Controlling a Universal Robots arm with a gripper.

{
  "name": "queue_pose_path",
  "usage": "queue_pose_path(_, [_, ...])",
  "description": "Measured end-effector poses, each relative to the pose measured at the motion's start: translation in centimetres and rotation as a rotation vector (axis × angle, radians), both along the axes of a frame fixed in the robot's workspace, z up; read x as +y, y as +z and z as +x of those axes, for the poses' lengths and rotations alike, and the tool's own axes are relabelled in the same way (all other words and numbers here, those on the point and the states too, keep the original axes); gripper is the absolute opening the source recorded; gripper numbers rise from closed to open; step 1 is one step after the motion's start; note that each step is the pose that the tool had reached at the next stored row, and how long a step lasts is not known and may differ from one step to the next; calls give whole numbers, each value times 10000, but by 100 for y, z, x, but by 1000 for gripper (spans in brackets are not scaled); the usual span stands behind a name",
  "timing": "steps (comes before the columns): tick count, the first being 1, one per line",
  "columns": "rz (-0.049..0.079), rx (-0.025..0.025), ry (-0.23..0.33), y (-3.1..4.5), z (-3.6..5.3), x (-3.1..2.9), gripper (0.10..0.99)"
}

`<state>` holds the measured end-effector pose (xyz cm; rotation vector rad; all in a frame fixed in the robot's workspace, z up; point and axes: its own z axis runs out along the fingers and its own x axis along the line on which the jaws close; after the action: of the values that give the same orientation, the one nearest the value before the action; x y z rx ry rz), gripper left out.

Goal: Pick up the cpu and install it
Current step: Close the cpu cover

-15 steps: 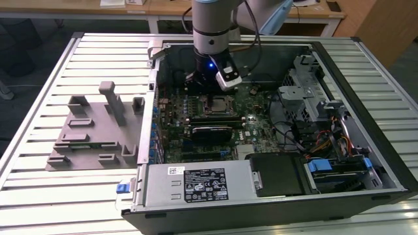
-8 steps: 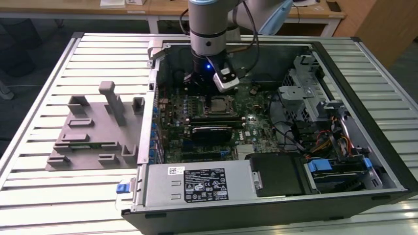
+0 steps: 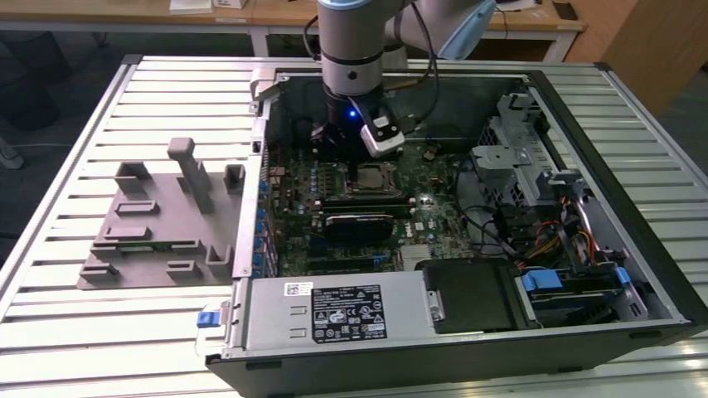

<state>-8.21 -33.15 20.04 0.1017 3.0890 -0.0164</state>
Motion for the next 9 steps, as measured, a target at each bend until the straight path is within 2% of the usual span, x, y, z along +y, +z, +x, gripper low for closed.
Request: queue_pose_path(9, [43,-11,-2,1,20,-8,106])
